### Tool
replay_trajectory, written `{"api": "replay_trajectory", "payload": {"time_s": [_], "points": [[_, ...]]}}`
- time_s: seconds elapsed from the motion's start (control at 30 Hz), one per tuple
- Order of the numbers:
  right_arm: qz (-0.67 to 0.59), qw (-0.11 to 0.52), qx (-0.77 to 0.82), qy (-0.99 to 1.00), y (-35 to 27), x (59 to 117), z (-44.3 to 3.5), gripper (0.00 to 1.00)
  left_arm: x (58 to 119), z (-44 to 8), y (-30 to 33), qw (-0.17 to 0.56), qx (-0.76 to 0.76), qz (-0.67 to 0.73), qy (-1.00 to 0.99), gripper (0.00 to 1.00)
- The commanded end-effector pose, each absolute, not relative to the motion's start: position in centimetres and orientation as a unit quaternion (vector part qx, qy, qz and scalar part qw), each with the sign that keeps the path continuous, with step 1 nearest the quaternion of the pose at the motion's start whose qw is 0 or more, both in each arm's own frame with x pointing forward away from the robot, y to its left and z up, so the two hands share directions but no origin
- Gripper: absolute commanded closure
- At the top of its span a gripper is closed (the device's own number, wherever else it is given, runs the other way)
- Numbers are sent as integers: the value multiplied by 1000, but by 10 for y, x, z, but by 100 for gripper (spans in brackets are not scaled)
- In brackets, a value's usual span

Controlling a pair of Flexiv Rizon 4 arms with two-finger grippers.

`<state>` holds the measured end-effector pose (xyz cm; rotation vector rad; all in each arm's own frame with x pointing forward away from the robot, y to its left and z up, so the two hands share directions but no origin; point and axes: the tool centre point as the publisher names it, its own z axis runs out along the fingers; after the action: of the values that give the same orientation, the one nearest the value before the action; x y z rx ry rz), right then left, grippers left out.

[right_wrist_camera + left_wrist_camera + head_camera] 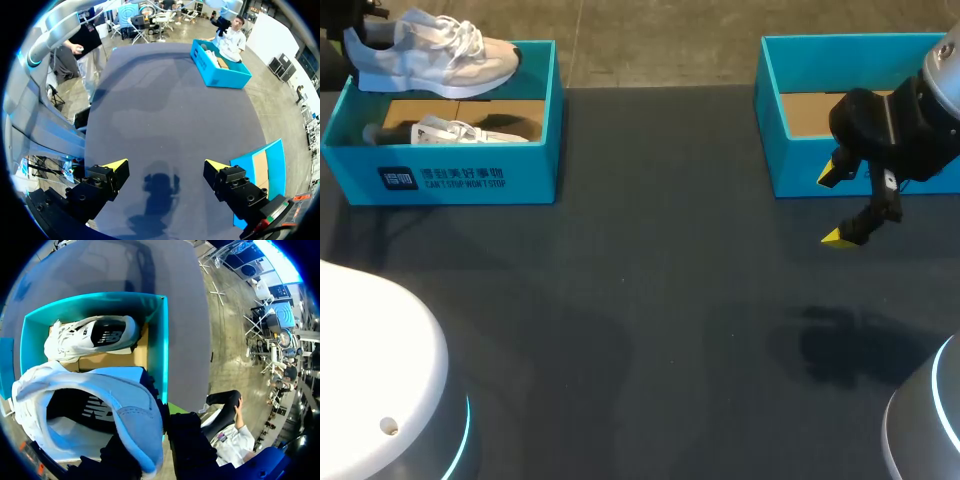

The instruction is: Take the shoe out of the shoebox, open the shoe tongue, remove and reinsert the insole, then place the shoe into the shoebox

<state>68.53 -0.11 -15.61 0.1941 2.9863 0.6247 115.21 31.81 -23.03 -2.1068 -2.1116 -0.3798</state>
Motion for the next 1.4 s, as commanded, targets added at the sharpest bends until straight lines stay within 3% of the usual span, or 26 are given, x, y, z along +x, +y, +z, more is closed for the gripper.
{"api": "replay_trajectory", "payload": {"time_s": [0.03, 1.4], "points": [[202, 39, 63, 976, 1, 688, -156, 0, 1152, -239, 309, 72, -705, -126, -694, 100], [202, 39, 63, 976, 1, 688, -156, 0, 1192, -328, 310, 62, -697, -122, -704, 100]]}}
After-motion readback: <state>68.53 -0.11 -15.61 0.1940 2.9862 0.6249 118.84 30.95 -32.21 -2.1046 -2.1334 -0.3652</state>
